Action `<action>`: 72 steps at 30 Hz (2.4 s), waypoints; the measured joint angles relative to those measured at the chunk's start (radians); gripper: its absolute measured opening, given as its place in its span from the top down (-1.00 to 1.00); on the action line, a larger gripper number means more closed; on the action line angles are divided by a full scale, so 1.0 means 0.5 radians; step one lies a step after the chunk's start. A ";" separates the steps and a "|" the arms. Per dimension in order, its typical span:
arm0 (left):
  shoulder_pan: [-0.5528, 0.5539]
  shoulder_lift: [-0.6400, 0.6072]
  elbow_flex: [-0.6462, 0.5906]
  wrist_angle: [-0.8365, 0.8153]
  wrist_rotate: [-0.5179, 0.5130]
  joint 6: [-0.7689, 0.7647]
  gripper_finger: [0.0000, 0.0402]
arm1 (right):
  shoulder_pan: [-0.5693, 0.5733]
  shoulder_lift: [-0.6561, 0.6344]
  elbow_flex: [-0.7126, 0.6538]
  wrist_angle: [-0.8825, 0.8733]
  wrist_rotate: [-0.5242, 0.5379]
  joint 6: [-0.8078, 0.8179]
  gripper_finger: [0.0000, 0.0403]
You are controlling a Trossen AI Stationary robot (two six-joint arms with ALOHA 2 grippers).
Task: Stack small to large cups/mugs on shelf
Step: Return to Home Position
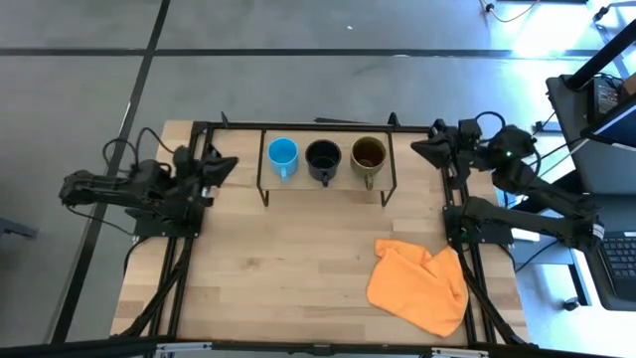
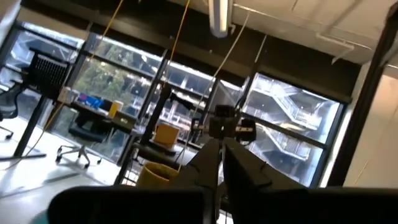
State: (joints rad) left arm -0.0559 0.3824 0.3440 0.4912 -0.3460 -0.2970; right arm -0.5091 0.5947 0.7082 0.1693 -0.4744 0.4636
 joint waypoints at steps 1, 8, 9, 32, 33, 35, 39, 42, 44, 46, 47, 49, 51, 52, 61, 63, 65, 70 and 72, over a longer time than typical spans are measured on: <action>0.000 -0.077 -0.023 -0.046 0.013 0.018 0.92 | 0.000 -0.021 -0.049 0.060 0.002 0.024 0.88; 0.001 -0.581 -0.054 -0.710 0.043 0.026 0.92 | -0.009 -0.183 -0.317 0.214 0.142 0.129 0.88; 0.001 -0.640 -0.054 -0.800 0.044 0.023 0.92 | -0.009 -0.210 -0.351 0.216 0.181 0.147 0.88; 0.001 -0.760 -0.054 -1.703 -0.196 -0.236 0.92 | -0.011 -0.804 -0.951 0.471 0.340 0.395 0.88; 0.001 -0.760 -0.054 -1.721 -0.196 -0.240 0.92 | -0.011 -0.831 -0.978 0.502 0.351 0.406 0.88; 0.001 -0.760 -0.054 -1.765 -0.201 -0.241 0.92 | -0.012 -0.891 -1.031 0.534 0.376 0.426 0.88; 0.001 -0.760 -0.055 -1.987 -0.267 -0.420 0.92 | -0.012 -1.002 -1.155 0.524 0.388 0.442 0.88; 0.001 -0.760 -0.085 -2.076 -0.283 -0.620 0.92 | -0.012 -1.086 -1.252 0.573 0.440 0.487 0.88; 0.001 -0.760 -0.114 -2.050 -0.288 -0.644 0.92 | -0.012 -1.135 -1.306 0.625 0.442 0.488 0.88; 0.001 -0.760 -0.149 -1.980 -0.339 -0.648 0.92 | -0.012 -1.183 -1.358 0.713 0.450 0.493 0.88; 0.001 -0.760 -0.176 -1.941 -0.370 -0.654 0.92 | -0.011 -1.189 -1.382 0.759 0.470 0.496 0.88; 0.001 -0.760 -0.237 -1.855 -0.397 -0.657 0.92 | -0.012 -1.182 -1.403 0.798 0.493 0.513 0.88; 0.001 -0.760 -0.299 -1.760 -0.399 -0.684 0.92 | -0.012 -1.182 -1.403 0.815 0.493 0.519 0.88; 0.001 -0.760 -0.335 -1.719 -0.401 -0.713 0.92 | -0.012 -1.186 -1.403 0.817 0.493 0.523 0.88; 0.001 -0.752 -0.525 -1.362 -0.444 -0.599 0.92 | -0.012 -1.186 -1.402 0.907 0.498 0.420 0.88; 0.001 -0.756 -0.525 -1.362 -0.449 -0.513 0.92 | -0.012 -1.186 -1.402 0.886 0.527 0.324 0.88; 0.001 -0.753 -0.525 -1.363 -0.439 -0.429 0.92 | -0.012 -1.186 -1.402 0.871 0.477 0.190 0.88; 0.001 -0.708 -0.523 -1.380 -0.425 -0.295 0.92 | -0.012 -1.186 -1.402 0.719 0.309 -0.091 0.88; 0.001 -0.675 -0.523 -1.381 -0.426 -0.274 0.92 | -0.012 -1.186 -1.402 0.628 0.291 -0.095 0.88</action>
State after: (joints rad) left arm -0.0555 0.0450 0.0826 -0.1993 -0.5591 -0.4338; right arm -0.5152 0.0017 0.0074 0.4834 -0.3290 0.4163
